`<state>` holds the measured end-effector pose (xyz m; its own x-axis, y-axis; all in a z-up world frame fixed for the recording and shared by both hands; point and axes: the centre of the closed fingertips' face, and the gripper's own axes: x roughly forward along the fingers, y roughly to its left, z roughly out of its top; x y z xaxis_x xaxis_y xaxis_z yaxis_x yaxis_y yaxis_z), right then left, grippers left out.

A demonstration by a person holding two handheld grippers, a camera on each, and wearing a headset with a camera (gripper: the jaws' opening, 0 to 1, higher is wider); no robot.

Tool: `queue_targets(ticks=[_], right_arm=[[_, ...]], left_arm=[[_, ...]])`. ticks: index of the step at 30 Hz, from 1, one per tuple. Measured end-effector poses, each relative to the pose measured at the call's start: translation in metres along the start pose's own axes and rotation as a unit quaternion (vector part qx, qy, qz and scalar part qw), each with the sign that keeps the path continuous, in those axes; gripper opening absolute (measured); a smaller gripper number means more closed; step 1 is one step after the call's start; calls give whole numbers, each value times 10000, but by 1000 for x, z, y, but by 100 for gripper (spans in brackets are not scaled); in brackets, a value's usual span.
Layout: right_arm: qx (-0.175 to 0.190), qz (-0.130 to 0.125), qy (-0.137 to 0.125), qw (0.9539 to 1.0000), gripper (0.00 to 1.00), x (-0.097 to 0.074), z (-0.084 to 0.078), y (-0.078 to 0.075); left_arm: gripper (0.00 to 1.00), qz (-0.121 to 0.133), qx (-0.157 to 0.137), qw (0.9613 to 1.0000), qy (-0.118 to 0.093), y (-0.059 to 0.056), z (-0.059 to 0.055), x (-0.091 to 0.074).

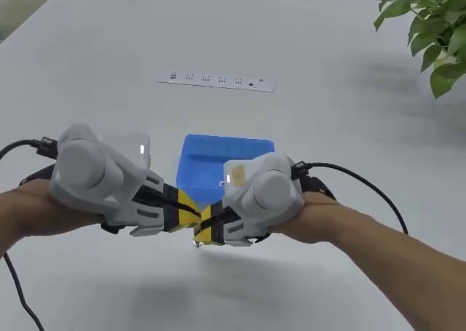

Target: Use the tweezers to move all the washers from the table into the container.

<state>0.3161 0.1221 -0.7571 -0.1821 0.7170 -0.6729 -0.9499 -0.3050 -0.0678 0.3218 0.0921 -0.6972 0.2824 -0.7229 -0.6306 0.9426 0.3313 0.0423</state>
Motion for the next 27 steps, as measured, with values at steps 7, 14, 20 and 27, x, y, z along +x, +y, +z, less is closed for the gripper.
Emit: queue_targets(ticks=[7, 14, 20, 27], right_arm=[[22, 22, -9, 10000, 6, 1, 2, 1], [107, -15, -102, 9999, 6, -4, 7, -1], [128, -63, -180, 9997, 6, -17, 17, -5], [92, -120, -213, 9997, 6, -29, 25, -11]], left_arm=[[7, 73, -146, 9998, -64, 2, -1, -4], [29, 234, -442, 9983, -307, 5, -1, -11], [50, 364, -755, 9946, -618, 6, -1, -17], [69, 541, -980, 9902, -838, 7, -1, -21]])
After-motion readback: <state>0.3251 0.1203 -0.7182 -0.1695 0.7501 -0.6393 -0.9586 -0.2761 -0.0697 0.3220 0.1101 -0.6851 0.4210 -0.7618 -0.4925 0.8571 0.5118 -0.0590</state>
